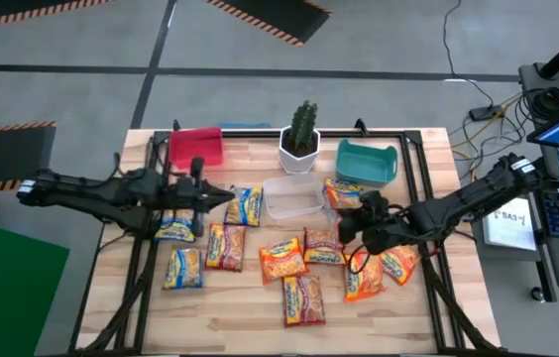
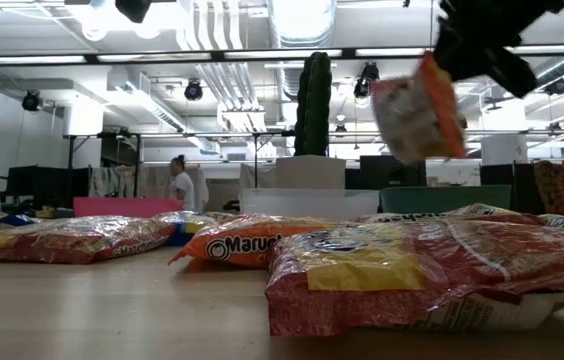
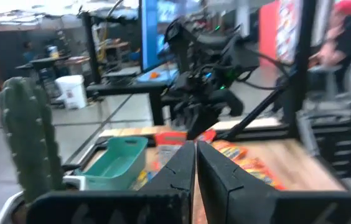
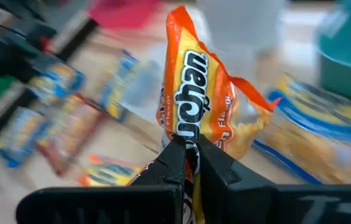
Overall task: Sort Maruchan noodles
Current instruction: Put the orange noodle pack into the transparent bin
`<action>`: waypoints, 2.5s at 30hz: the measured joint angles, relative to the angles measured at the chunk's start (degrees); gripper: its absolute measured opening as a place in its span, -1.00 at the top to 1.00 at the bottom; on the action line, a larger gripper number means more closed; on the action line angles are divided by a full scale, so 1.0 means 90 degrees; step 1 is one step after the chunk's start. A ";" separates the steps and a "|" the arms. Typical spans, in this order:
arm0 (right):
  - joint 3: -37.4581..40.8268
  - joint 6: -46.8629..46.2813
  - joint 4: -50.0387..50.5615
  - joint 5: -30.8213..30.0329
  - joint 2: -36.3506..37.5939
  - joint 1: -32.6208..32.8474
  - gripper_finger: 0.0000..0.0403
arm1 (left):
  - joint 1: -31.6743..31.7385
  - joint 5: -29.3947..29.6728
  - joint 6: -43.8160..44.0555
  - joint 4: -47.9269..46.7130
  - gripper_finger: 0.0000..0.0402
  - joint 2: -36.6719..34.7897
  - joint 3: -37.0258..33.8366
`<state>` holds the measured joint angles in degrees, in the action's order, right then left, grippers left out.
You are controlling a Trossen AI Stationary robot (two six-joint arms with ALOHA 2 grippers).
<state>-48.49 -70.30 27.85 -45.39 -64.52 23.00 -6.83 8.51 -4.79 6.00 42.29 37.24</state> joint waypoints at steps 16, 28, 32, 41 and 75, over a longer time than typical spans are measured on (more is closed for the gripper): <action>0.0005 0.3092 -0.5819 -0.0149 -0.1945 -0.0497 0.94 | -0.0031 -0.0565 0.0128 0.0073 1.00 -0.1513 -0.0659; 0.0005 0.3438 -0.8863 0.1568 -0.3134 -0.1466 0.94 | -0.0031 -0.0572 -0.0094 0.0099 1.00 -0.1956 -0.0654; 0.0005 0.3367 -0.9408 0.1910 -0.3431 -0.1774 0.94 | -0.0031 -0.0570 -0.0202 0.0078 1.00 -0.2034 -0.0654; 0.0005 0.2973 -0.9514 0.1929 -0.3690 -0.2204 0.94 | -0.0029 -0.0570 -0.0353 0.0031 1.00 -0.2072 -0.0654; 0.0000 0.2195 -0.7812 0.1204 -0.3774 -0.2412 0.94 | -0.0022 0.0843 -0.1012 -0.0918 1.00 -0.1749 -0.0654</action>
<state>-48.49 -50.54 -42.46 -34.55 -98.48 1.30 -7.03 16.10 -13.89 -2.26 26.55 31.35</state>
